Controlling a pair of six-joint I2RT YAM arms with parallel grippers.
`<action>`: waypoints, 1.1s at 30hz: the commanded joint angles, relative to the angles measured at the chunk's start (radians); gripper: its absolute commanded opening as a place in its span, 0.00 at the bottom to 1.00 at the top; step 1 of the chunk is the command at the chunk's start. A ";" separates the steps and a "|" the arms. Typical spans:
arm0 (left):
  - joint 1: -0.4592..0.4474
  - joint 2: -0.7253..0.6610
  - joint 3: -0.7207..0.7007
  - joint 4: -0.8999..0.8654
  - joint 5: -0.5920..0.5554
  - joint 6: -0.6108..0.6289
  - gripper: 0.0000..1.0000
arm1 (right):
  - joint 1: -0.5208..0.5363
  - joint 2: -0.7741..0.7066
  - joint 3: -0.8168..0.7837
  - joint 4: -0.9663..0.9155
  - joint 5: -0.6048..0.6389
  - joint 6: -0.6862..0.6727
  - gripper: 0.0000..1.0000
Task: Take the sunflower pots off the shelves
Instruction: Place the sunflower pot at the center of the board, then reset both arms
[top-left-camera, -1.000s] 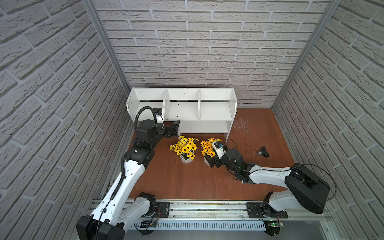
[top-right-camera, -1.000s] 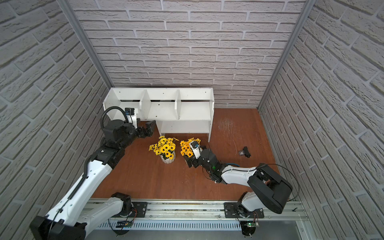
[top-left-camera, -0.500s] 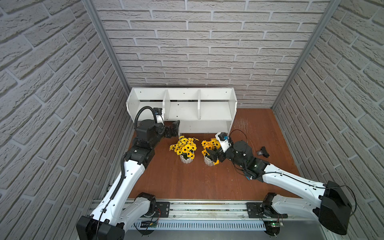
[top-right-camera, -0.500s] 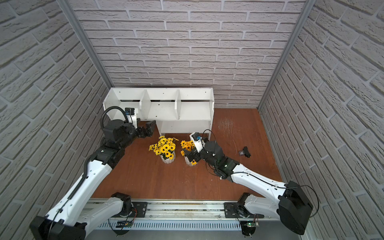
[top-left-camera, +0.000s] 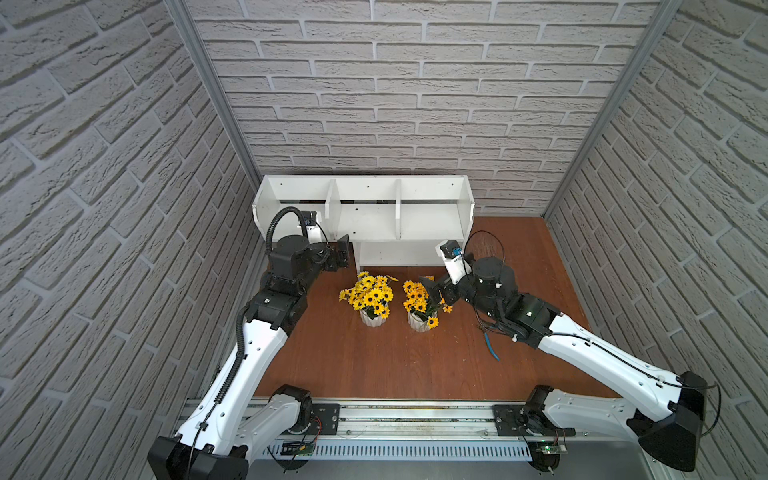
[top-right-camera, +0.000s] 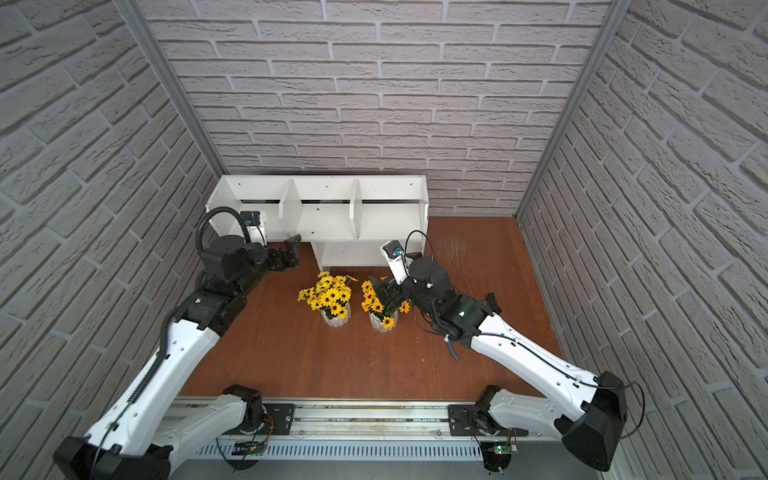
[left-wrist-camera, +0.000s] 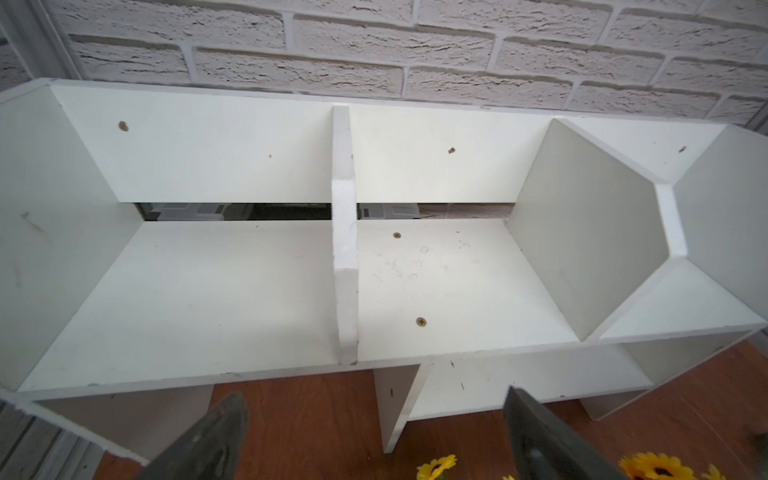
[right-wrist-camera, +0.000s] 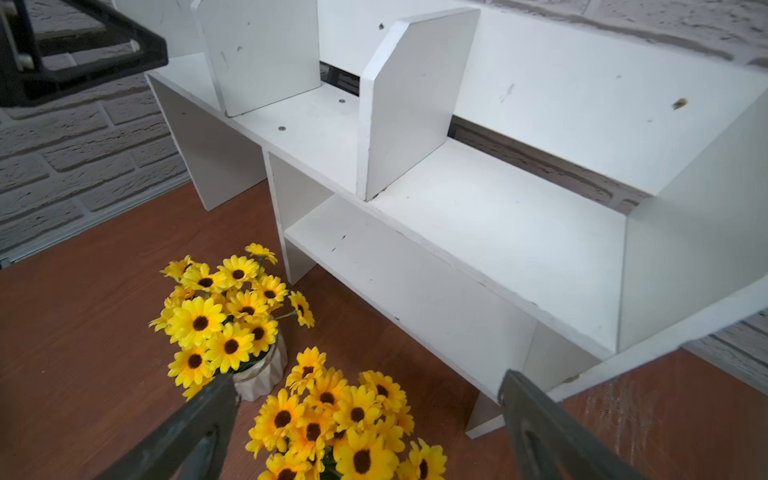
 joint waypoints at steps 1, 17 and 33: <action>-0.010 -0.054 -0.011 0.017 -0.138 0.033 0.98 | -0.065 -0.044 0.042 -0.083 0.062 -0.020 0.99; -0.017 -0.217 -0.404 0.339 -0.441 0.108 0.98 | -0.456 -0.241 -0.181 -0.076 0.021 0.108 0.99; 0.041 -0.125 -0.703 0.682 -0.442 0.166 0.98 | -0.686 -0.179 -0.535 0.299 0.013 0.217 0.99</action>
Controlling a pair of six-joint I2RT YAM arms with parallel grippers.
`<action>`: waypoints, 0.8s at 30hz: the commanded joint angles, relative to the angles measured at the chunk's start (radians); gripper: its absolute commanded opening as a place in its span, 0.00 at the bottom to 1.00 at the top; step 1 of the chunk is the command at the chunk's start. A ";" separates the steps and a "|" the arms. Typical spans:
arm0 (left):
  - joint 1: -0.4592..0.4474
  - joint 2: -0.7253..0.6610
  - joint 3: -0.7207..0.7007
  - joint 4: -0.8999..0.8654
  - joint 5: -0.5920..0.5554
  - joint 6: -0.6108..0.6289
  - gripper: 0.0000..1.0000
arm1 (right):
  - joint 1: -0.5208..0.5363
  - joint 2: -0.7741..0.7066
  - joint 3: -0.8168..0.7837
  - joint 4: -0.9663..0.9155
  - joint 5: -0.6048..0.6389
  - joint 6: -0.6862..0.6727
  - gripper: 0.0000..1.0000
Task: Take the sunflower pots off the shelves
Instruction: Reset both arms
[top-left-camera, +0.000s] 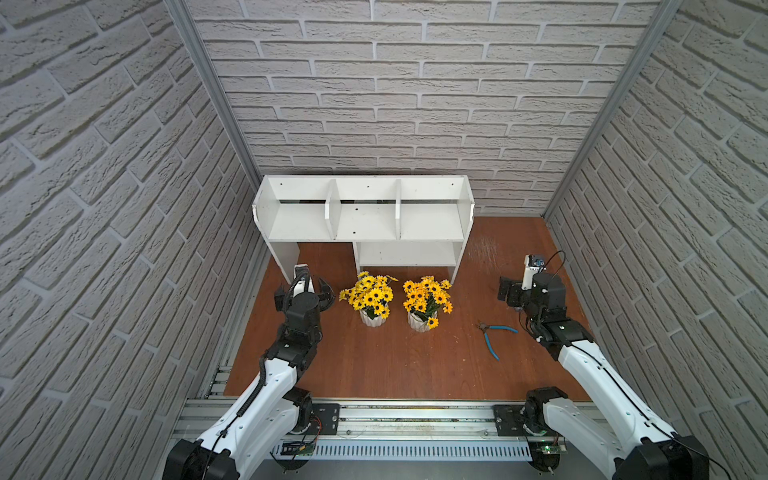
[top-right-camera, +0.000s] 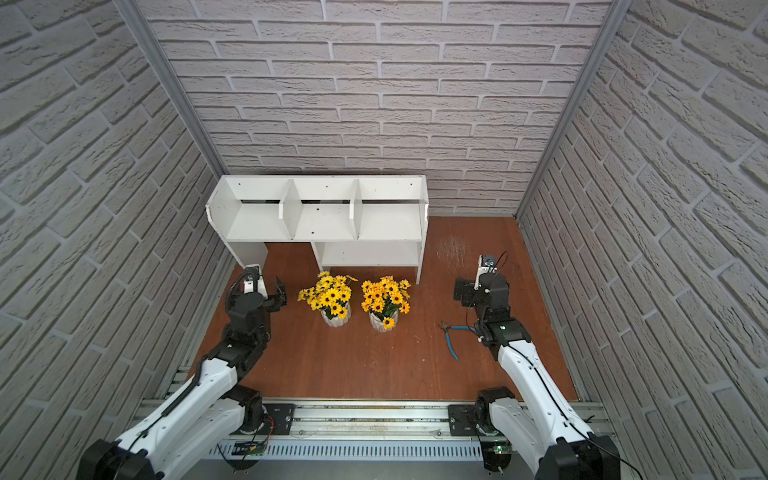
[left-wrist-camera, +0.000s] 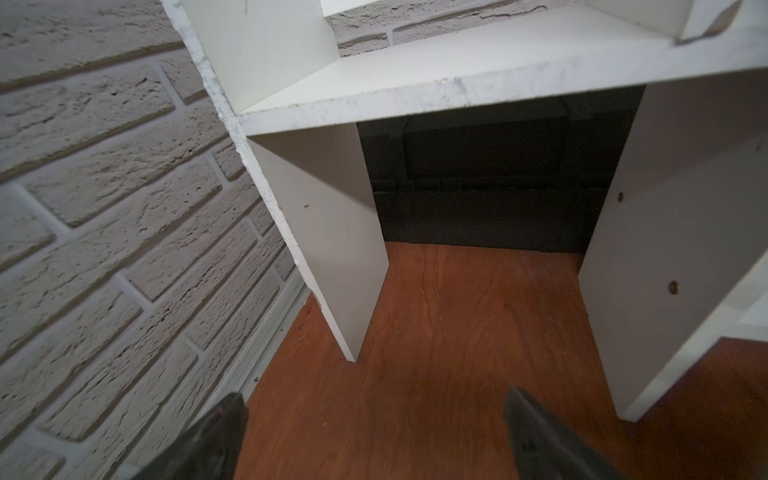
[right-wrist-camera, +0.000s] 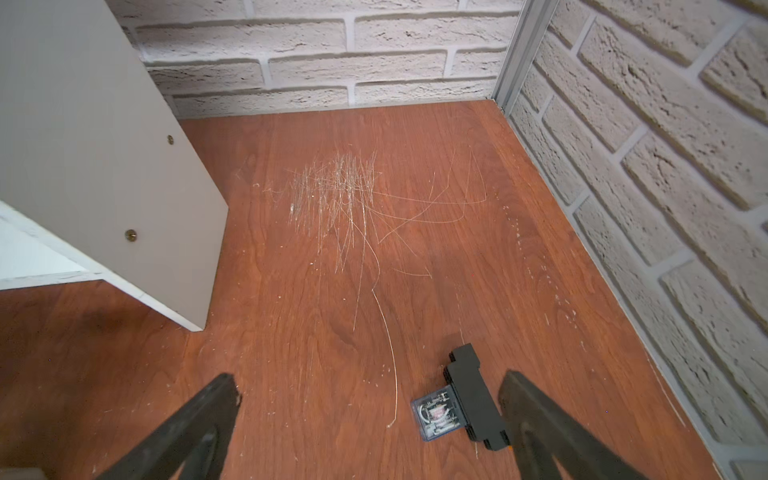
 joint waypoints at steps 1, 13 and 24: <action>0.039 0.028 -0.013 0.134 0.044 0.003 0.98 | -0.020 0.033 -0.039 0.174 -0.001 0.033 0.99; 0.136 0.180 -0.026 0.252 0.202 0.005 0.98 | -0.049 0.142 -0.161 0.440 0.035 -0.028 0.99; 0.202 0.320 -0.035 0.369 0.299 0.020 0.98 | -0.055 0.340 -0.135 0.599 0.053 -0.063 0.99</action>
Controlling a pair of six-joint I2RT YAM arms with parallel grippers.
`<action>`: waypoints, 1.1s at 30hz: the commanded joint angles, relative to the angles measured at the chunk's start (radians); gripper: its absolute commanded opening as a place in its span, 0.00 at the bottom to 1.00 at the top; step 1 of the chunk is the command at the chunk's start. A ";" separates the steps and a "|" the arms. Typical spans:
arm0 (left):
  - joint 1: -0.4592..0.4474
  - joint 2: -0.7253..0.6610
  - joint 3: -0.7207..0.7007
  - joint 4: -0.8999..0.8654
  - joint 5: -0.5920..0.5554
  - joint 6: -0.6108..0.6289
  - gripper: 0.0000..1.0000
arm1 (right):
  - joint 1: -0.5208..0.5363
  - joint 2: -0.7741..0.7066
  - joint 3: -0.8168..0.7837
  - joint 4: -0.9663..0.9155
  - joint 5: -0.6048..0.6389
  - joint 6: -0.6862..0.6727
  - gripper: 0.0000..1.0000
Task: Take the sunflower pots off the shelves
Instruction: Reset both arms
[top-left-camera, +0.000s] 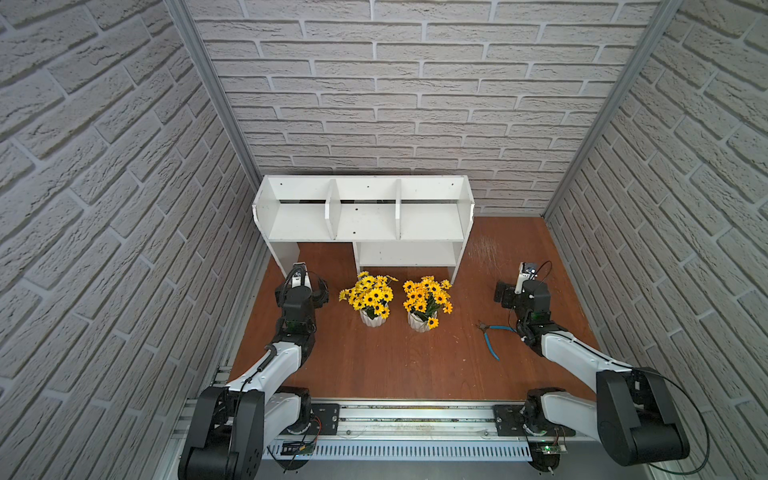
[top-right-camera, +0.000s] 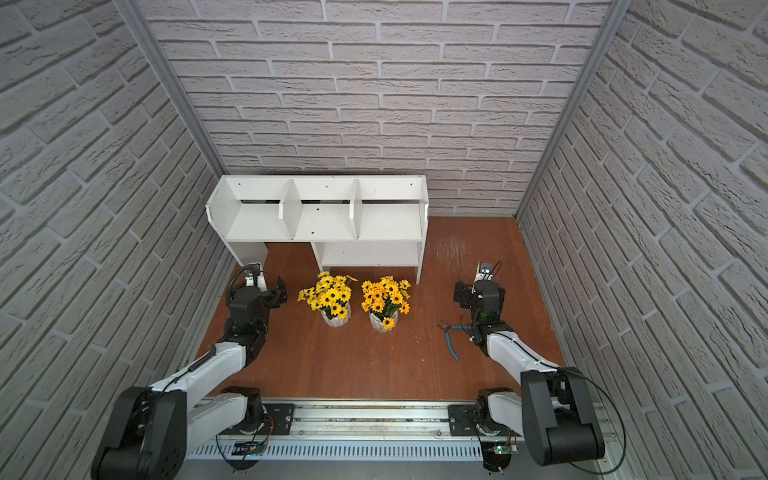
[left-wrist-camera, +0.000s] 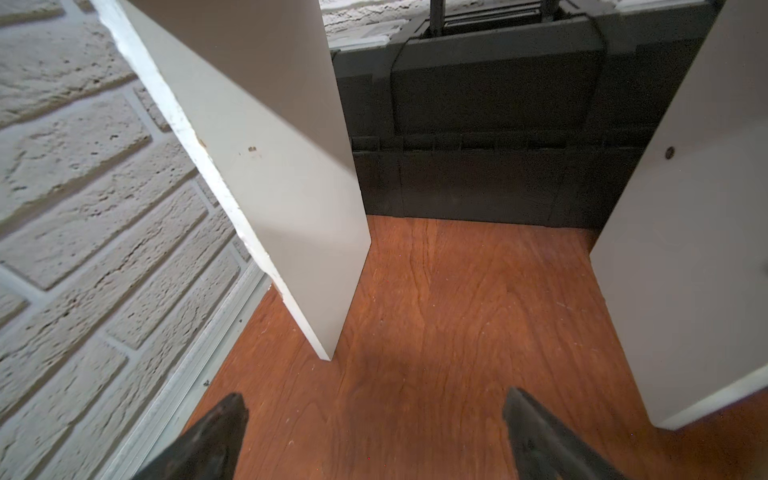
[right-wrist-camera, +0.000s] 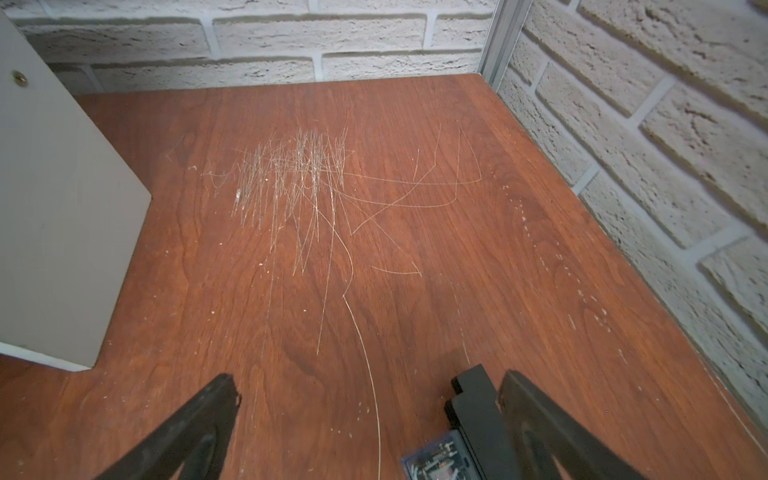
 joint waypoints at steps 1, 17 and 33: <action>0.024 0.043 -0.011 0.117 0.055 0.017 0.98 | -0.006 0.036 0.023 0.125 0.021 -0.023 0.99; 0.095 0.371 0.034 0.364 0.144 0.047 0.98 | -0.007 0.182 0.046 0.264 -0.007 -0.062 0.99; 0.176 0.446 0.096 0.295 0.323 0.004 0.98 | -0.008 0.263 0.034 0.351 -0.193 -0.137 0.99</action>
